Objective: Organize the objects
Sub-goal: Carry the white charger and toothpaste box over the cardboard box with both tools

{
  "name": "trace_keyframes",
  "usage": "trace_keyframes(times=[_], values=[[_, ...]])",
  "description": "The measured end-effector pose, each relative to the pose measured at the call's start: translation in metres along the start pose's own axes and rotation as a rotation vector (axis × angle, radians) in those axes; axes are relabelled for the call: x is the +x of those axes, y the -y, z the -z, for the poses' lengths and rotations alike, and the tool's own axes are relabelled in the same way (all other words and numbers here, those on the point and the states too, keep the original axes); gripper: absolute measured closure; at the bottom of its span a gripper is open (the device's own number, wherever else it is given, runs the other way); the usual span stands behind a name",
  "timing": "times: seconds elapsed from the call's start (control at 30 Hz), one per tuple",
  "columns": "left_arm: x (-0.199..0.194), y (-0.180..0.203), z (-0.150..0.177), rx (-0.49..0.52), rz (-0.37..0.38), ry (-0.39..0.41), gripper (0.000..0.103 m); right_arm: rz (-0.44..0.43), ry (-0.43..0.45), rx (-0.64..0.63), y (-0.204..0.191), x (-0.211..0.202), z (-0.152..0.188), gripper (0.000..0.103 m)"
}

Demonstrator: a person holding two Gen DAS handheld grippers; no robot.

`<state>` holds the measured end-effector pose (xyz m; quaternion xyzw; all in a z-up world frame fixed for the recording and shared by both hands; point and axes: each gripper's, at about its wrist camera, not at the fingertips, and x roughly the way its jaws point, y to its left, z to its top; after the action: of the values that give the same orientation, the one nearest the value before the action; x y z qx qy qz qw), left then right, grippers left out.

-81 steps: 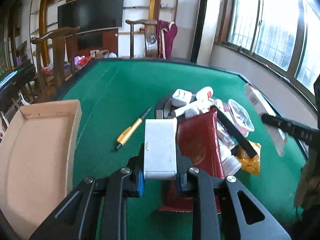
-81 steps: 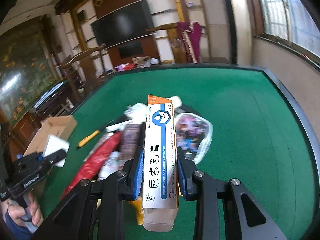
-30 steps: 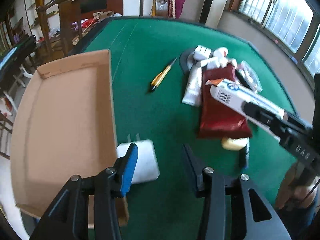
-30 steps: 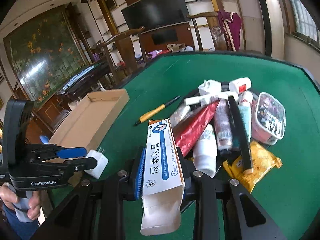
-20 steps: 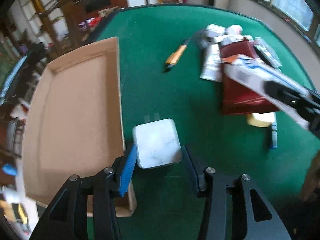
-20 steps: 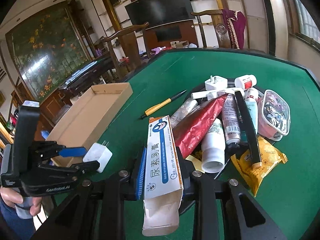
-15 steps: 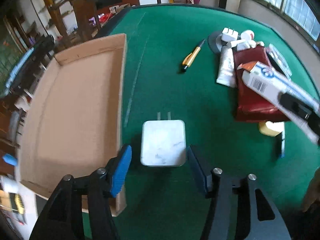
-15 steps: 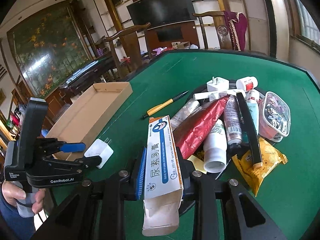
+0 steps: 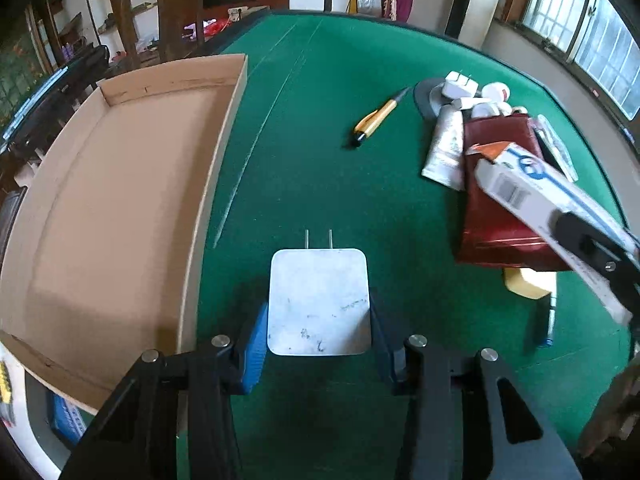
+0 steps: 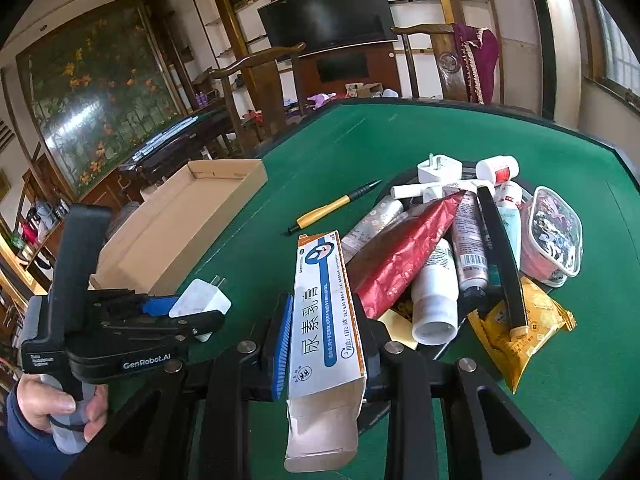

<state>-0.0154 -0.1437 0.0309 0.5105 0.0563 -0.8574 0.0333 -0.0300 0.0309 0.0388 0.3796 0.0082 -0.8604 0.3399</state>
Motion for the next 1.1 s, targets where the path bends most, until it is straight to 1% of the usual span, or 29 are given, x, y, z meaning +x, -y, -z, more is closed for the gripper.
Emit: trace_keyframes(times=[0.07,0.17,0.33,0.47,0.63,0.73,0.9,1.1], values=[[-0.002,0.001,0.002,-0.010,0.025,0.019,0.059,-0.001,0.003,-0.008,-0.002,0.000,0.000,0.074],[-0.010,0.003,0.003,-0.016,0.040,0.048,0.059,0.001,0.003,-0.012,-0.002,0.001,0.000,0.074],[-0.023,0.004,0.005,-0.017,0.059,0.073,0.059,-0.008,0.004,-0.006,-0.004,0.001,0.002,0.074],[-0.041,-0.004,0.004,-0.023,0.102,0.107,0.059,-0.015,0.010,-0.006,-0.012,-0.001,0.000,0.074],[-0.070,-0.021,0.002,-0.025,0.132,0.164,0.059,-0.027,0.015,-0.014,-0.033,0.000,-0.006,0.074],[-0.080,-0.037,0.000,-0.031,0.130,0.179,0.059,-0.043,0.018,-0.021,-0.047,0.001,-0.014,0.074],[-0.090,-0.068,-0.005,-0.038,0.092,0.198,0.059,-0.081,0.009,-0.050,-0.083,0.015,-0.030,0.074],[-0.081,-0.118,-0.023,-0.046,0.043,0.192,0.059,-0.110,-0.015,-0.068,-0.121,0.048,-0.054,0.074]])
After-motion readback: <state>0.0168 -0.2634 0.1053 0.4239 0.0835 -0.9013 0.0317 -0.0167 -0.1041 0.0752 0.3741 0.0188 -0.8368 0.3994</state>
